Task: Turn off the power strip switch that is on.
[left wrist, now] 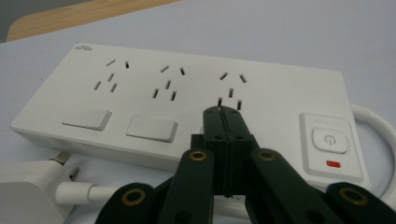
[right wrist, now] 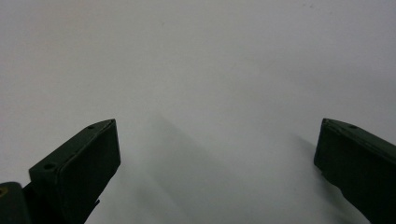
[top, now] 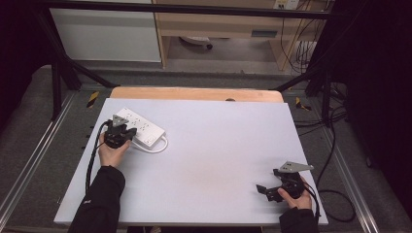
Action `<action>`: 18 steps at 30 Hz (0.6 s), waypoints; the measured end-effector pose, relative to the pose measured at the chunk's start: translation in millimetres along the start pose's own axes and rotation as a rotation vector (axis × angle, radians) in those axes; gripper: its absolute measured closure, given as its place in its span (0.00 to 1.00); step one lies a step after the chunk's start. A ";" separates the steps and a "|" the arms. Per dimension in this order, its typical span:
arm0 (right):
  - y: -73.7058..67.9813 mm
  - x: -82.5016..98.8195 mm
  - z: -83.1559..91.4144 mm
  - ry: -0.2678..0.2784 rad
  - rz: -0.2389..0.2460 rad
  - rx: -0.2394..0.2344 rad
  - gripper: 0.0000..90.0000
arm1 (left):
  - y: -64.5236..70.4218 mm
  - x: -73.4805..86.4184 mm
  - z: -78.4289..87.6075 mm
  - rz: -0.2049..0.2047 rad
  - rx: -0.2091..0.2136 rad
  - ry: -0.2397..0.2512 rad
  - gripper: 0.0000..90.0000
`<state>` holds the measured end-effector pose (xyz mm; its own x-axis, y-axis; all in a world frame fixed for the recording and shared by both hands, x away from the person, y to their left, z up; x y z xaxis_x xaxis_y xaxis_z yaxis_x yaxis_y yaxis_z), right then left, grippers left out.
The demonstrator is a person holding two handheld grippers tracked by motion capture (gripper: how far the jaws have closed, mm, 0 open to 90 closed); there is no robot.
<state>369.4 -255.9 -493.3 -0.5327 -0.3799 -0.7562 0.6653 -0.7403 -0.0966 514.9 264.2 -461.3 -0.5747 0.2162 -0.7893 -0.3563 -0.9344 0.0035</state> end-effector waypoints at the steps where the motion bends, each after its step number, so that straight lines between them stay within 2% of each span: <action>1: 0.0 0.0 0.0 0.000 0.000 0.000 0.01 | -0.4 0.2 -0.1 0.001 0.000 0.000 1.00; 18: 0.1 -0.1 0.0 0.001 0.002 0.001 0.01 | -0.9 1.0 -3.2 -0.011 -0.005 0.009 1.00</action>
<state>369.5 -255.9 -493.2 -0.5309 -0.3808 -0.7571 0.6659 -0.7400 -0.0948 517.1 264.3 -464.0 -0.5643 0.2238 -0.7947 -0.3586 -0.9335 -0.0083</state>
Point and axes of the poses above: each handheld gripper's, and its own axes: z roughly backward along the jaws, x roughly out of its underside, y roughly to its right, the point moved 5 cm from there along -z, roughly forward along the jaws, and after that the axes turned 4 degrees about z, right-handed, at the moved point
